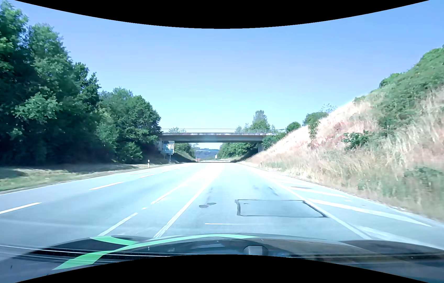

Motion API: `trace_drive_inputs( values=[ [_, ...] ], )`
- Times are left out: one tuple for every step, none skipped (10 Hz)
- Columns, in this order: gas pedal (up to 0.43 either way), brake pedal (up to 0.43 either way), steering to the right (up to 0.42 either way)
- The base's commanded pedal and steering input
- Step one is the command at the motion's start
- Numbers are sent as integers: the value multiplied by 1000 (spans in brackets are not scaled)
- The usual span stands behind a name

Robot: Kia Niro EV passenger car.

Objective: Follow the waypoints while adhering to traffic rules and regulations

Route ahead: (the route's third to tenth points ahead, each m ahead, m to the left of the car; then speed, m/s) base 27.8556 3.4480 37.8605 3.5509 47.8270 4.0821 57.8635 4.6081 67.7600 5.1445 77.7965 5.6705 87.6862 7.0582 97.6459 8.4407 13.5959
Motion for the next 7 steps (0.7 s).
trace_drive_inputs(
  values=[
    [398,0,-8],
    [339,0,-9],
    [339,0,-9],
    [339,0,-9],
    [339,0,-10],
    [339,0,-15],
    [339,0,-17]
  ],
)
